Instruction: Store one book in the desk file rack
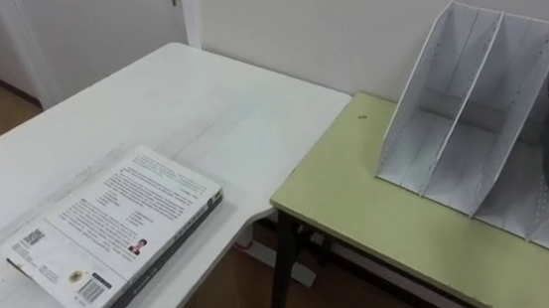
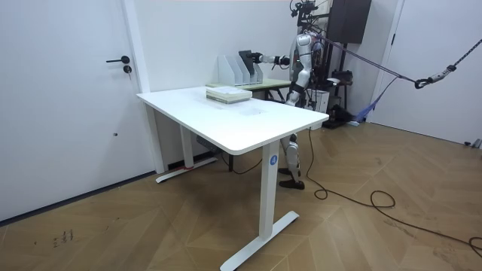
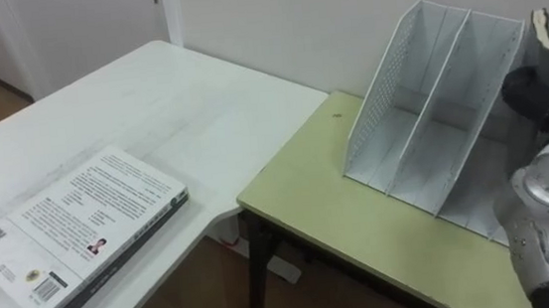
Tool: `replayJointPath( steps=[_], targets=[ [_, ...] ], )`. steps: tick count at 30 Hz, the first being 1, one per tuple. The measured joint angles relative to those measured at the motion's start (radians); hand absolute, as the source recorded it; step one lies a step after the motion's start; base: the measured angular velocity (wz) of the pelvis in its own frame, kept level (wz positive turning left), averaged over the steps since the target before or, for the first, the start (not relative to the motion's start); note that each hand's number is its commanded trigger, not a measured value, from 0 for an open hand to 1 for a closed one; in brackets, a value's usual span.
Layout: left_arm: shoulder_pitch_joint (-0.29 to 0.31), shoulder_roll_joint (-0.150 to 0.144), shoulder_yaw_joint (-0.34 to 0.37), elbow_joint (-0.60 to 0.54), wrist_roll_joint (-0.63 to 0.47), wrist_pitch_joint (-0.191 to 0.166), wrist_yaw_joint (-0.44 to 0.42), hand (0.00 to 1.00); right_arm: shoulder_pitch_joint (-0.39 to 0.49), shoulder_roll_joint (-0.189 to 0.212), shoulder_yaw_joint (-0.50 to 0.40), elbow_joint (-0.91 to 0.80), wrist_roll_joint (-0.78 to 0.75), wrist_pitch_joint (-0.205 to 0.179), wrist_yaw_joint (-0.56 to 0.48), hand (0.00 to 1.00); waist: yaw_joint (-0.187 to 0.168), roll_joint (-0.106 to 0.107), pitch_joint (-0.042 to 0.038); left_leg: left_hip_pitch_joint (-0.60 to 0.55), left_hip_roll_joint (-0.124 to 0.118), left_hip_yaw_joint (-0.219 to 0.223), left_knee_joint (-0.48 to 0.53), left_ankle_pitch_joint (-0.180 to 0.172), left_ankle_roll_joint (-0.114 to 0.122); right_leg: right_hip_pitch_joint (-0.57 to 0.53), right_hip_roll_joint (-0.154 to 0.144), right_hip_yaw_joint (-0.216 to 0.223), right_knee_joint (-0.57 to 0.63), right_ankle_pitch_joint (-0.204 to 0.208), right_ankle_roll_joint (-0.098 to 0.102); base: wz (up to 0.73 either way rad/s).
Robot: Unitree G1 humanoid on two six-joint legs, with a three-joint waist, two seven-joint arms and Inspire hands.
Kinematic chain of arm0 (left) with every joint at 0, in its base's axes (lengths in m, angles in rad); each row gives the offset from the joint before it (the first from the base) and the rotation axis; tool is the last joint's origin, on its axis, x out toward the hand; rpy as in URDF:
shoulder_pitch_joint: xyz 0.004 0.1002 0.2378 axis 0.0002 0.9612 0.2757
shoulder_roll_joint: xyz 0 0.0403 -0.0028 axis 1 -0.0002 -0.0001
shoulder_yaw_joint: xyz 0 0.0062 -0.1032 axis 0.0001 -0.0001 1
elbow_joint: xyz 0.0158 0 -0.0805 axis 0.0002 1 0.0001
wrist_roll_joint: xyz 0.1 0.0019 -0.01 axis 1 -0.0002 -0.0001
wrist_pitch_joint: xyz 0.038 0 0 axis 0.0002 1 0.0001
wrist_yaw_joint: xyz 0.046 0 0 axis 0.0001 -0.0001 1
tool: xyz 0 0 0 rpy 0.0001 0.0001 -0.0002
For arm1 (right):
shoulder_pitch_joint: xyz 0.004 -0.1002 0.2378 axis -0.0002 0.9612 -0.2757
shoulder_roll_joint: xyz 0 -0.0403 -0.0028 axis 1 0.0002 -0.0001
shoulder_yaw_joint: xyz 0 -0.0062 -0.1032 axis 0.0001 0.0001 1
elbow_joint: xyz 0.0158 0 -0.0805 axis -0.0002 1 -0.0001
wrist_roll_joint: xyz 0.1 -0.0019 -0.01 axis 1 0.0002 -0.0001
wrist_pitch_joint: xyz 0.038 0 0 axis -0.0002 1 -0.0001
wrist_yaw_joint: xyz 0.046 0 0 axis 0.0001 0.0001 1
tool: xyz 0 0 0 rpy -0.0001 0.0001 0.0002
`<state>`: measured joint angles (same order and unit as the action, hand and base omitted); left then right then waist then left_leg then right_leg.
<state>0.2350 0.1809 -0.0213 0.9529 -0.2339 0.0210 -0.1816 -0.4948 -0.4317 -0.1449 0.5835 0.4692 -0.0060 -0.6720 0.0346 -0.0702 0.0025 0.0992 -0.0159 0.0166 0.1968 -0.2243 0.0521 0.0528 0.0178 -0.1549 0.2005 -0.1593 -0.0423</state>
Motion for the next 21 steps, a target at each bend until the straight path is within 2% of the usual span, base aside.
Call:
replayJointPath(
  steps=[5, 13, 21],
  targets=[
    [0.008, 0.000, 0.007, -0.014, -0.001, 0.007, 0.000, 0.00, -0.035, -0.028, -0.002, 0.058, 0.008, 0.008, -0.001, 0.00, 0.000, -0.002, -0.0014, 0.001, 0.002, -0.002, 0.000, 0.000, -0.001, 0.003, 0.001, -0.001, -0.004, 0.000, -0.001, 0.00],
    [0.020, 0.004, 0.030, -0.027, 0.000, 0.024, 0.000, 0.00, -0.076, -0.076, -0.007, 0.145, 0.010, 0.008, -0.003, 0.00, 0.001, -0.014, -0.0087, 0.002, 0.002, -0.008, 0.002, 0.000, -0.001, 0.008, 0.000, -0.012, -0.004, 0.001, -0.001, 0.01],
    [0.024, 0.011, 0.034, -0.029, 0.000, 0.024, 0.000, 0.00, -0.078, -0.091, -0.006, 0.160, 0.021, 0.008, 0.001, 0.00, 0.003, -0.019, -0.0060, 0.017, 0.001, -0.008, 0.002, 0.001, -0.002, 0.019, -0.007, -0.011, 0.001, 0.000, -0.002, 0.00]
  ],
)
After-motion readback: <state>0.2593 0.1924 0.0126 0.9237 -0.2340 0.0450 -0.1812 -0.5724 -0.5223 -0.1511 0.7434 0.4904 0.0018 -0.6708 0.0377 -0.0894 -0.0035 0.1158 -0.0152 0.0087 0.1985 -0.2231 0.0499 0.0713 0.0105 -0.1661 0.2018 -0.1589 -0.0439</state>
